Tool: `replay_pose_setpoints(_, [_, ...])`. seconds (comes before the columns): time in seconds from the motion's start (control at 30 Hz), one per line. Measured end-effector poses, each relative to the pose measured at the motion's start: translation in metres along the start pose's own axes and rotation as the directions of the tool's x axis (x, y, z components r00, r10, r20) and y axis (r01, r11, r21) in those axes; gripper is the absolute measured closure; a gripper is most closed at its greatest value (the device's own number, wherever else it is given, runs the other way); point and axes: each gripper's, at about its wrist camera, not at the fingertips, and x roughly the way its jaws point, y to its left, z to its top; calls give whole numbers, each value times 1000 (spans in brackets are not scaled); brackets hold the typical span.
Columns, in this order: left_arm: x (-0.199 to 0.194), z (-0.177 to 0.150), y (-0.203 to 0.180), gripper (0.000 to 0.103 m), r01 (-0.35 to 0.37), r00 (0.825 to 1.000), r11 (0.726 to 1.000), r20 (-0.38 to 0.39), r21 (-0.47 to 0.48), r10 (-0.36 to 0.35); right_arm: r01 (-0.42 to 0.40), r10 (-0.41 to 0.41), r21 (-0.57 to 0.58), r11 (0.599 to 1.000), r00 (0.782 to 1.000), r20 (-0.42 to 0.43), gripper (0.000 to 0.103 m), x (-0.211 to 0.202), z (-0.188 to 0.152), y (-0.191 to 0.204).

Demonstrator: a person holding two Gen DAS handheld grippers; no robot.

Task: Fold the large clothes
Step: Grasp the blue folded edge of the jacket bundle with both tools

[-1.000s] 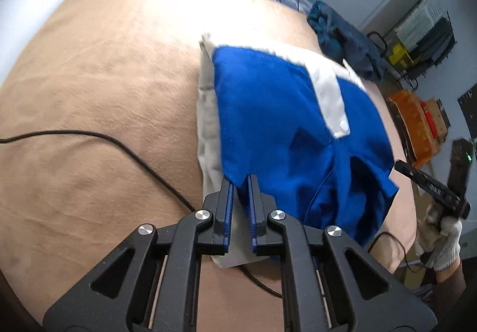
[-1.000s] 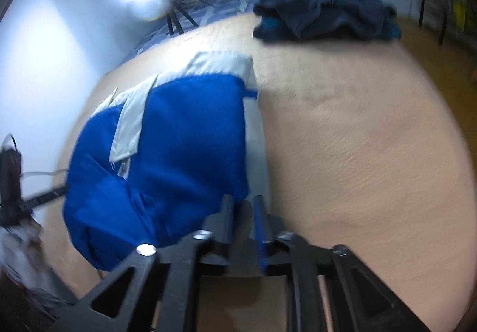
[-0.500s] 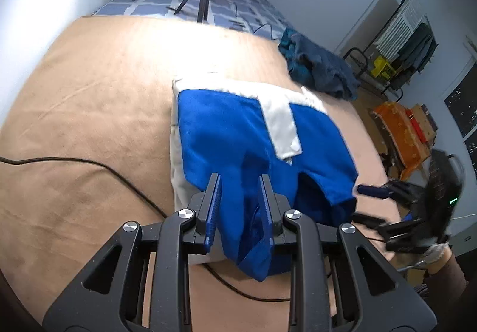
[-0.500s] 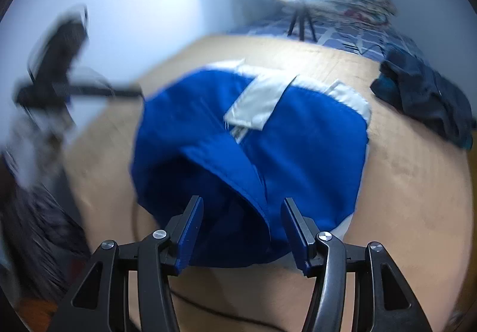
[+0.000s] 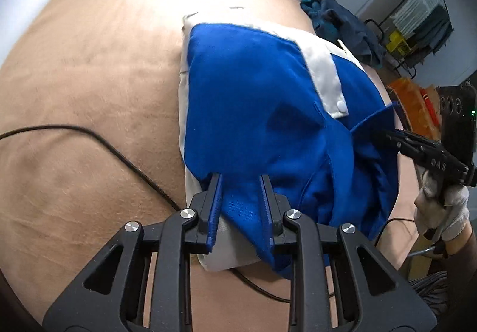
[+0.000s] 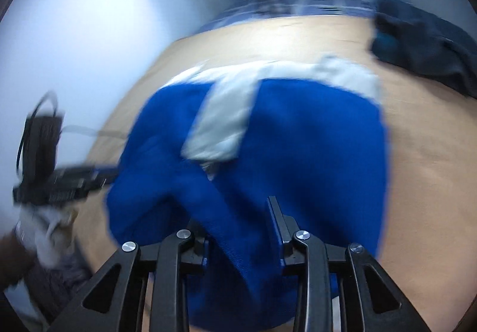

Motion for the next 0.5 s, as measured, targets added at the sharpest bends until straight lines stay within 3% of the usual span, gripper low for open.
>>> replay_pose_setpoints(0.13, [-1,2,0,80,0,1000,1000,-4,8,0,64,-66,59,996,997,35,73,-2,4,-13])
replay_pose_setpoints(0.23, [-4,4,1,80,11,1000,1000,2,-7,-11,223,-222,-50,974,975,22,76,5,3,4])
replay_pose_setpoints(0.33, [-19,5,5,80,35,999,999,42,-34,-34,323,-319,-134,937,946,52,76,1,1,23])
replay_pose_setpoints(0.5, [-48,-1,11,80,110,990,992,98,-61,-103,313,-290,-137,940,943,164,74,-39,4,46])
